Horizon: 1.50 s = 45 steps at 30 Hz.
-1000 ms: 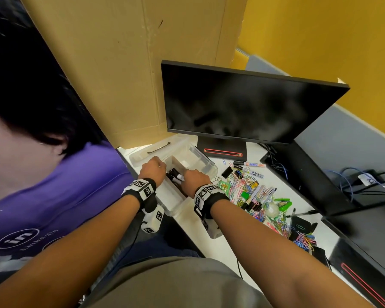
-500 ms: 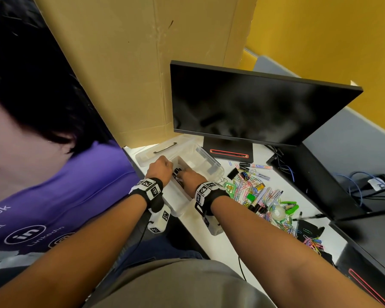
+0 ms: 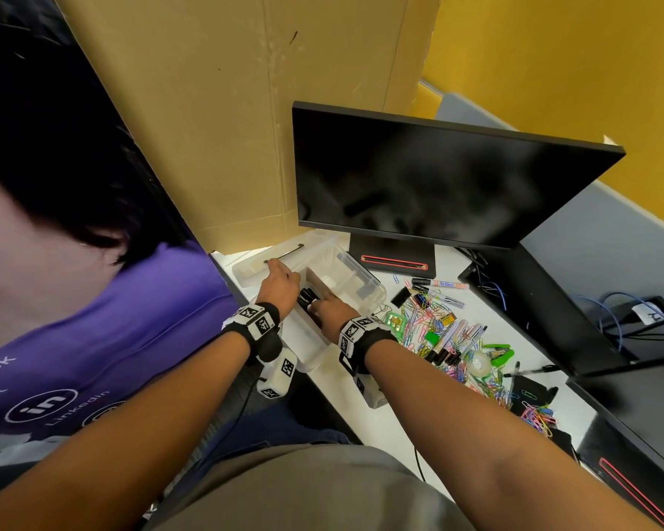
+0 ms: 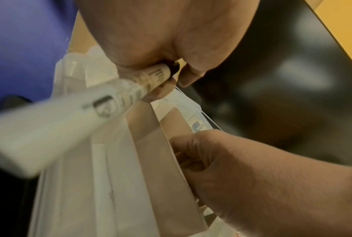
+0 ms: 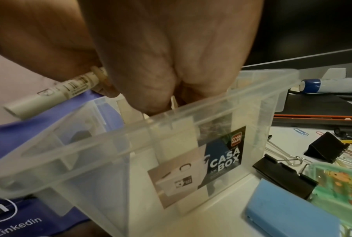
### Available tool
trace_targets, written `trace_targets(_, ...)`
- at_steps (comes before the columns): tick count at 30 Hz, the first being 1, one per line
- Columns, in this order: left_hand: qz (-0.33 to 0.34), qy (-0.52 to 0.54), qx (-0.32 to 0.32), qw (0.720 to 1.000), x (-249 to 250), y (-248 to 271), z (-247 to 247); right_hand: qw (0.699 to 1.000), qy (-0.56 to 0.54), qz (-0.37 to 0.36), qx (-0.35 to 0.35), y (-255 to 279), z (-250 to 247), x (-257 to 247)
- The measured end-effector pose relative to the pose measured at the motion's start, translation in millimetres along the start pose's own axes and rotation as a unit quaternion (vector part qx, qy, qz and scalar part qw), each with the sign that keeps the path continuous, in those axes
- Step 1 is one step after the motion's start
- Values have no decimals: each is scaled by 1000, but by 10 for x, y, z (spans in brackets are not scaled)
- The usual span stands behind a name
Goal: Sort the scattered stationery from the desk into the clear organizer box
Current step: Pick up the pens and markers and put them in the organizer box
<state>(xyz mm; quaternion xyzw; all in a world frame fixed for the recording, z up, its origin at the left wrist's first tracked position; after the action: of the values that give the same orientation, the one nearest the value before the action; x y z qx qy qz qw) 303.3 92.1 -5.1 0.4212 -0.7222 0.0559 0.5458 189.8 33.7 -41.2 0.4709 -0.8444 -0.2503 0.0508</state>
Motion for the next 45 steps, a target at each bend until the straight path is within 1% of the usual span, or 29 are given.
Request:
trace_targets(3,20,19,-15,1000,25,-7,35,1000,-14,0,-6,-15,0,41)
trace_targets(5,31,40,-14,999,37,-16,53,999,-38,2,-8,0,-12,72)
trace_targets(9,43,93,6,995,84,-58,56,991,-135,-5,21,75,-108,130)
trace_targets(13,55,108,32,992,179,-92,36,970,-243,-6,26,175,-196,180)
trace_targets(17,68,118,52,989,254,-95,51,935,-353,-14,16,313,-239,167)
trace_targets(22,81,140,68,984,304,-113,91,911,-412,-4,23,425,-213,205)
trace_targets(25,79,153,78,982,313,-139,122,902,-430,-3,26,467,-219,225)
trace_targets(28,77,163,87,980,351,-129,150,903,-428,-13,34,493,-240,232)
trace_targets(31,68,156,90,981,359,-134,174,916,-396,-2,62,528,-297,290)
trace_targets(34,86,106,97,986,328,-166,162,929,-351,23,113,578,-379,421)
trace_targets(36,101,63,96,988,282,-206,143,941,-313,38,121,589,-413,510)
trace_targets(38,104,20,83,991,213,-249,138,957,-259,52,118,590,-440,581)
trace_targets(41,97,-23,70,993,129,-262,136,977,-182,58,94,592,-469,615)
trace_targets(45,89,-69,67,991,94,-211,139,990,-112,64,65,585,-466,557)
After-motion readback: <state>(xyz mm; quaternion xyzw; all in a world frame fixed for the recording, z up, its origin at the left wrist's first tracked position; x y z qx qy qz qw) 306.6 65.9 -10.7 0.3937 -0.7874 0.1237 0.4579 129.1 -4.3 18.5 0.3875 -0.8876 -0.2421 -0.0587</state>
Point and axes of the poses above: each hand's wrist, its own y-axis away from the middle knuckle, its own z-axis out of the palm, x = y × z, the point moved 6 cm from there along -y, towards the middle knuckle, and after that the axes turned 10 degrees about y, right-handed, at the moved point
